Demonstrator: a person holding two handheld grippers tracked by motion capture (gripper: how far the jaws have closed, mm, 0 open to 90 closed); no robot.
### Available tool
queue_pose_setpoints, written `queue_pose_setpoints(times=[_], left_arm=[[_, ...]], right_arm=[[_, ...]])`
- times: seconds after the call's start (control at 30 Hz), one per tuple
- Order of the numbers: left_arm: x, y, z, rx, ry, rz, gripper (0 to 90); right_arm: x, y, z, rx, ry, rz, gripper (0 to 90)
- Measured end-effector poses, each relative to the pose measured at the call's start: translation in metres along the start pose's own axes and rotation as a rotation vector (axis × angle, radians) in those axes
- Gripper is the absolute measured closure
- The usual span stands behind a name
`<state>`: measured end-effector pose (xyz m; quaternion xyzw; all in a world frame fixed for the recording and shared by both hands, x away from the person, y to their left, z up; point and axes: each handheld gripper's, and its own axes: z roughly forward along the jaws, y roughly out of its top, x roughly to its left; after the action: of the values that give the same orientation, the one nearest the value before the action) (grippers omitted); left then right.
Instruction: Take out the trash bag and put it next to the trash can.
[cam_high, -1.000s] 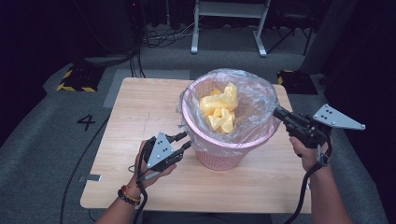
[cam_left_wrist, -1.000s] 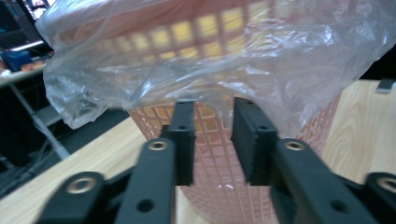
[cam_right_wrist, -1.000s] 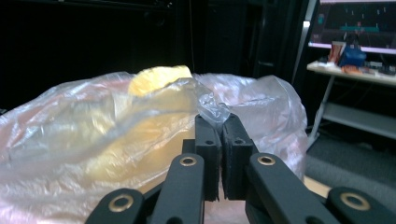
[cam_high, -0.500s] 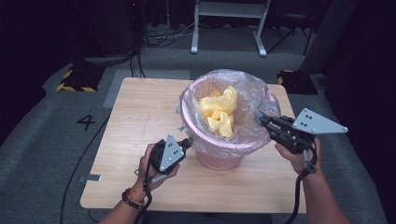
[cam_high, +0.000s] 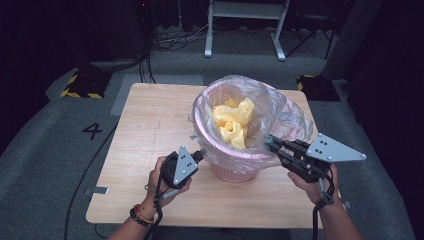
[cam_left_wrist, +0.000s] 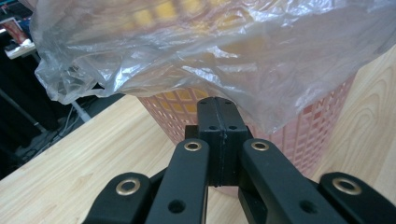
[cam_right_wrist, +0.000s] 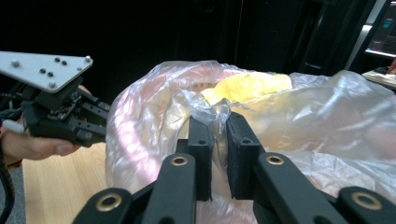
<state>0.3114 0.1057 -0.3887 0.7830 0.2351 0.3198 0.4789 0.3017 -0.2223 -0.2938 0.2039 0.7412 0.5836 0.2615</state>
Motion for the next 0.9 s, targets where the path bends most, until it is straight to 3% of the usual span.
queue_pose_setpoints(times=[0.17,0.27,0.43,0.53,0.77,0.8,0.87,0.9], left_arm=[[0.0,-0.002,0.0,0.013,0.004,0.006,90.0],[0.0,-0.004,0.001,0.024,-0.004,0.007,90.0],[-0.004,-0.004,0.001,0.022,-0.021,0.021,90.0],[-0.007,-0.004,0.002,0.023,-0.035,0.023,90.0],[-0.012,-0.004,0.0,-0.001,-0.09,0.027,90.0],[-0.013,-0.004,-0.001,-0.018,-0.116,0.024,90.0],[-0.013,-0.004,-0.002,-0.024,-0.123,0.023,90.0],[-0.014,-0.003,-0.002,-0.04,-0.142,0.01,90.0]], right_arm=[[0.006,-0.005,-0.013,-0.043,-0.028,0.046,85.0],[0.019,-0.013,-0.023,-0.08,-0.003,0.068,85.3],[0.026,-0.021,-0.023,-0.085,0.023,0.083,88.7],[0.028,-0.03,-0.023,-0.089,0.091,0.139,89.3],[0.031,-0.054,-0.014,-0.065,0.173,0.208,90.0],[0.03,-0.061,-0.009,-0.06,0.203,0.235,90.0],[0.029,-0.064,-0.007,-0.058,0.218,0.242,90.0],[0.028,-0.069,0.0,-0.038,0.249,0.254,90.0]])
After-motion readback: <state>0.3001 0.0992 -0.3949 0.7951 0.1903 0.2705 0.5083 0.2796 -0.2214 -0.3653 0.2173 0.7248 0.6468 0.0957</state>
